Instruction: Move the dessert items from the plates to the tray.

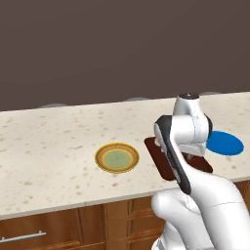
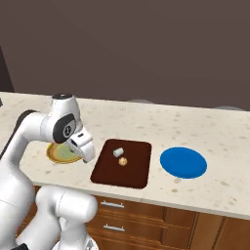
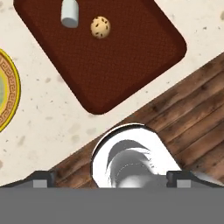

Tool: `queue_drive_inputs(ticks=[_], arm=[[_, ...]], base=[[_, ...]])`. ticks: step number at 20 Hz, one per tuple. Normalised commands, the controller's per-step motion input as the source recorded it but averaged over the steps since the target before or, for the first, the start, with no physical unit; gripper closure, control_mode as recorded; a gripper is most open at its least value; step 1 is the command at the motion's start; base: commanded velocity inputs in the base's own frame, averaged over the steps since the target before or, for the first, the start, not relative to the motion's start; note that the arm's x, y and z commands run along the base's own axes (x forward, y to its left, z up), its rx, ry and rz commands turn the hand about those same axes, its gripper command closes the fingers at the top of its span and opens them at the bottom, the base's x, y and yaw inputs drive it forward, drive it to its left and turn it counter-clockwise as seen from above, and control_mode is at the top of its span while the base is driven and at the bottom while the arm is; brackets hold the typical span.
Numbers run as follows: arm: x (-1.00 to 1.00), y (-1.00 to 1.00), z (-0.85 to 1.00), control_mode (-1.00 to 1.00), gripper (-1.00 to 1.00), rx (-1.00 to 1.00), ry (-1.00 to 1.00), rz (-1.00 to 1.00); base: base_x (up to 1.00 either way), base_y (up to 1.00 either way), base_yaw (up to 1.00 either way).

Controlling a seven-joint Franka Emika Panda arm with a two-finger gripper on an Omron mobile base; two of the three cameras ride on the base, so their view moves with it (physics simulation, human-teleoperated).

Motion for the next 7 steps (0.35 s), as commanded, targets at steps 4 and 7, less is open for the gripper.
queue_drive_inputs(ticks=[4,7], arm=[[-0.16,1.0,0.42,-1.0,-1.0,-0.27,-0.12,0.03],[-0.11,1.0,0.35,-1.0,-1.0,-0.25,-0.1,0.03]], base=[[0.0,0.0,0.0],[0.0,0.0,0.0]])
